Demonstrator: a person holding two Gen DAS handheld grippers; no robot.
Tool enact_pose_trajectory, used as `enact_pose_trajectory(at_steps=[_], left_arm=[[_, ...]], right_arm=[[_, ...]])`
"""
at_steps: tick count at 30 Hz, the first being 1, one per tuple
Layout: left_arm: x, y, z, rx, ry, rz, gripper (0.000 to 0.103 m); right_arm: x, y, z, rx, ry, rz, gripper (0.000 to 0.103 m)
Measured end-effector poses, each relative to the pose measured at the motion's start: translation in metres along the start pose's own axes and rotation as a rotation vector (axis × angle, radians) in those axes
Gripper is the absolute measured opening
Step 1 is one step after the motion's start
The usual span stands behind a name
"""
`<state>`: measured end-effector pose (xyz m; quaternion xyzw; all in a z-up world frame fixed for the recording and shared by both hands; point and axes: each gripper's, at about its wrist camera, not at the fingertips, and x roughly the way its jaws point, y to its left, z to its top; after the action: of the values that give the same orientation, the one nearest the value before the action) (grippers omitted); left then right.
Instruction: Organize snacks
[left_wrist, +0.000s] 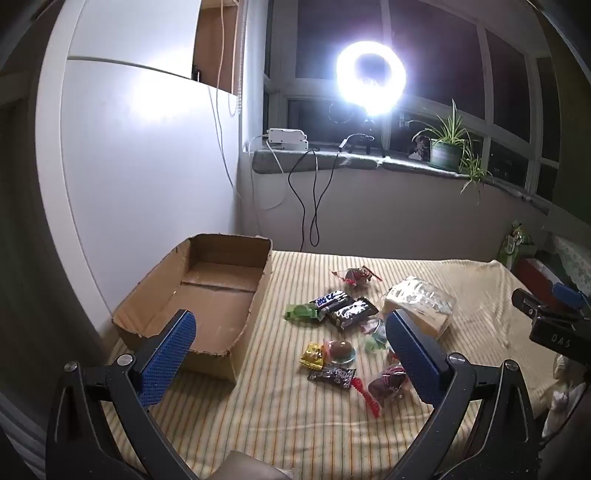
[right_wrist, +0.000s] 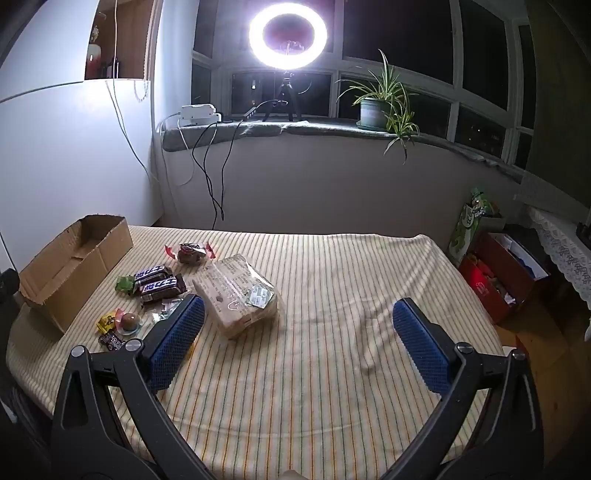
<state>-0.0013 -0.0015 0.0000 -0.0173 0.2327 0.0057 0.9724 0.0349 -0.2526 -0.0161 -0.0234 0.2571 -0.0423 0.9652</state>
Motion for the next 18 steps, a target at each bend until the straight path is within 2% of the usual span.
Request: enact_pose_trajectory(at_steps=[7,18], left_arm=[[0.0055,-0.0027,-0.0004,0.003,0.037,0.007,0.102],[0.0019,-0.0042,-0.0037,0.001,0.011,0.006,0.102]], right_arm=[[0.0005,-0.0003,-0.0002,0.002,0.002,-0.004,0.103],[-0.0007,0.0023,0.0003,-0.011,0.004,-0.001,0.103]])
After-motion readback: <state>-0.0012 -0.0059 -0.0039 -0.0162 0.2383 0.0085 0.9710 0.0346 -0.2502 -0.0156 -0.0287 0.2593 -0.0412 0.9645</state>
